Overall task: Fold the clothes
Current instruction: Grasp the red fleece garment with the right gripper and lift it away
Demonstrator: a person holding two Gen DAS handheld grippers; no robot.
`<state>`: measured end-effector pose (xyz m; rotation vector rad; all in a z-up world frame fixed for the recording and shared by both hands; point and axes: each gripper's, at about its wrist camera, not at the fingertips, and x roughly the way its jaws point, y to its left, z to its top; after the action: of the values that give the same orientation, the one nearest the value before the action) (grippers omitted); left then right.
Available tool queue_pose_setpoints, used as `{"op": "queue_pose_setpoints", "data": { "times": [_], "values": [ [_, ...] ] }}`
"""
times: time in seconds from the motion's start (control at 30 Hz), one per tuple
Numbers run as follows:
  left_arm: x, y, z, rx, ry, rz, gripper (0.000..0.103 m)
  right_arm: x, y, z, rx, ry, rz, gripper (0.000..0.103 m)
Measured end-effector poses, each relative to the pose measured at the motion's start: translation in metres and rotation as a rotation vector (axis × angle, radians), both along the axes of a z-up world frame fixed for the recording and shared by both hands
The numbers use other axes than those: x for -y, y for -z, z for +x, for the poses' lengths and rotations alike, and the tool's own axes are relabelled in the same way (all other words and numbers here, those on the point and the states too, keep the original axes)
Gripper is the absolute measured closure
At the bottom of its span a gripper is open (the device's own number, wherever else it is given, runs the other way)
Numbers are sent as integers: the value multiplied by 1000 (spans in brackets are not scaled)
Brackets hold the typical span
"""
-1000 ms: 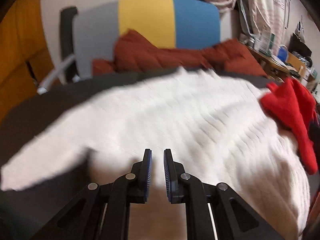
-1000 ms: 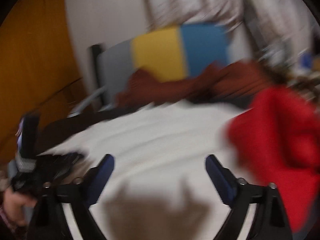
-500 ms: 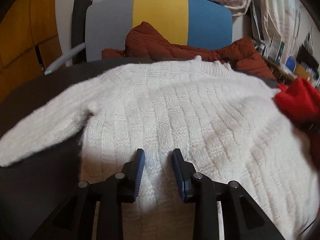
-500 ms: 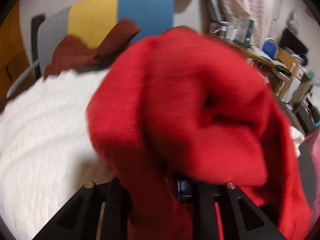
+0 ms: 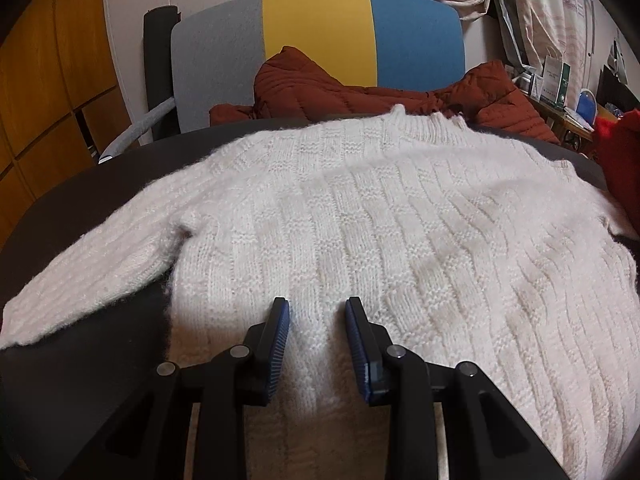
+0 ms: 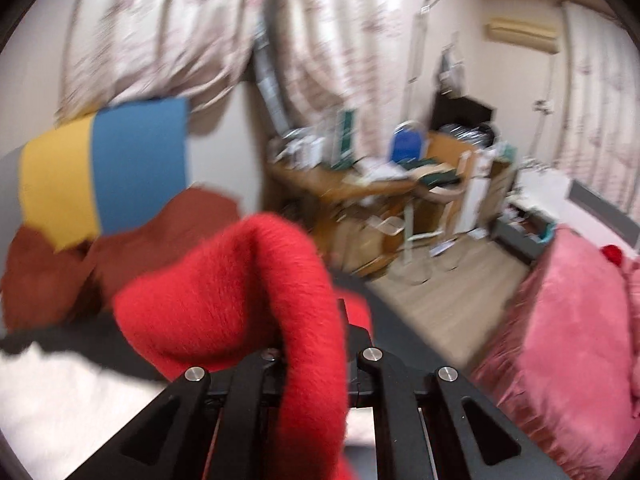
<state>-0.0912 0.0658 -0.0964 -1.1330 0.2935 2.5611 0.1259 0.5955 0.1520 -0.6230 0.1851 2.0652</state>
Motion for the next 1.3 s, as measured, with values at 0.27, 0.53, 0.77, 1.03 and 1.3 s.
{"op": "queue_pose_setpoints", "data": {
  "times": [0.27,0.53,0.77,1.03,1.3],
  "values": [
    [5,1,1,-9,-8,-45,73,-88,-47,9,35,185,70,93],
    [-6,2,7,-31,-3,-98,73,-109,88,-18,202,90,-215,76],
    [-5,2,5,-26,-8,-75,73,-29,97,-18,268,-25,-32,29],
    [-3,2,4,-22,-6,-61,73,72,100,-1,70,-283,-224,21],
    [1,1,4,-17,-12,-41,71,19,176,-21,66,72,-512,23]
  ]
}}
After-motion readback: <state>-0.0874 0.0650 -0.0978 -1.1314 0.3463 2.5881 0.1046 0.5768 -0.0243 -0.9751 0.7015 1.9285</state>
